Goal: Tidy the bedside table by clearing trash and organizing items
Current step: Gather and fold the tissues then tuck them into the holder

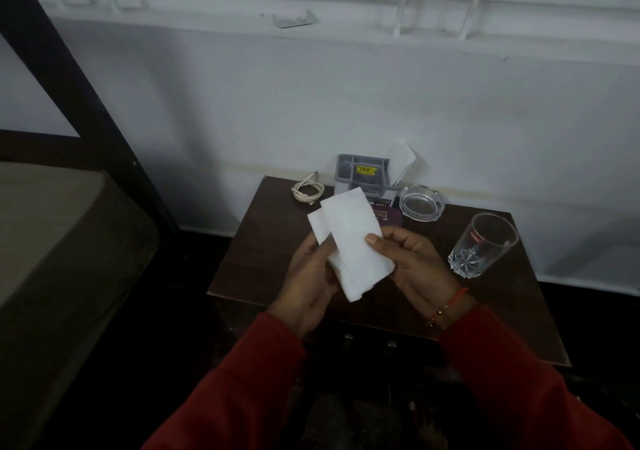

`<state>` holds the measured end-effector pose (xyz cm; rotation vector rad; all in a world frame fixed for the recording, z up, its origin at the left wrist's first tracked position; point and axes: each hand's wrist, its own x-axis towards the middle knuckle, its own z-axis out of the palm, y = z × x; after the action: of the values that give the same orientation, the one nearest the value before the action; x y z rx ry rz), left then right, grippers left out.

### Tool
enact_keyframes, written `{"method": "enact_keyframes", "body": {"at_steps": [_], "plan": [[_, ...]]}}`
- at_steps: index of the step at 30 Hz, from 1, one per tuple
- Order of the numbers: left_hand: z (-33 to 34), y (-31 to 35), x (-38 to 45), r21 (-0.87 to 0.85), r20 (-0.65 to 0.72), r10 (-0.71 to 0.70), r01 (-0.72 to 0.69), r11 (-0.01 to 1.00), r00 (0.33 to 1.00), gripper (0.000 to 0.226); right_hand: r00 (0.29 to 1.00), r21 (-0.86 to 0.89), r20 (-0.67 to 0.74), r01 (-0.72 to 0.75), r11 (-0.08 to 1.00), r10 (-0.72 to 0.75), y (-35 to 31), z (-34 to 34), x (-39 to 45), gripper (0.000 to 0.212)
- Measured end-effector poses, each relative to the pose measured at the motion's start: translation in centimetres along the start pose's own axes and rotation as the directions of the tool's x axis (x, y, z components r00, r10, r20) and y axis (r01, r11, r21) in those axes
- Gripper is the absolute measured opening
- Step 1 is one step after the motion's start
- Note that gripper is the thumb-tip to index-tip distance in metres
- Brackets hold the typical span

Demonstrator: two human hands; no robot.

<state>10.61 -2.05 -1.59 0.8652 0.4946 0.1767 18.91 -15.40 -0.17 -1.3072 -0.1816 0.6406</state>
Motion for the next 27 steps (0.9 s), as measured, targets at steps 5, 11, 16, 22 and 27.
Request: {"method": "enact_keyframes", "body": {"at_steps": [5,11,16,22,27], "plan": [[0.0,-0.7,0.5,0.152,-0.194,0.063,-0.033,0.988,0.979,0.058,1.000,0.124,-0.017,-0.015,0.992,0.018,0.0,-0.3,0.4,0.013],[0.7,-0.3,0.0,0.075,-0.099,-0.026,0.034,0.997,0.995,0.034,0.996,0.160,0.015,-0.087,0.983,0.086,0.2,0.0,0.6,0.016],[0.0,-0.1,0.2,0.009,-0.145,-0.028,0.030,1.000,0.989,0.016,0.995,0.181,-0.062,-0.066,0.981,0.078,0.3,-0.4,1.0,0.010],[-0.4,0.1,0.2,0.084,-0.291,0.020,0.005,0.996,0.957,0.015,0.989,0.240,-0.116,-0.064,0.969,0.094,-0.1,-0.4,1.0,0.015],[-0.5,-0.1,0.2,0.378,-0.285,0.285,-0.166,0.911,0.915,0.021,0.988,0.242,-0.116,-0.070,0.968,0.101,-0.2,-0.5,0.8,0.044]]}}
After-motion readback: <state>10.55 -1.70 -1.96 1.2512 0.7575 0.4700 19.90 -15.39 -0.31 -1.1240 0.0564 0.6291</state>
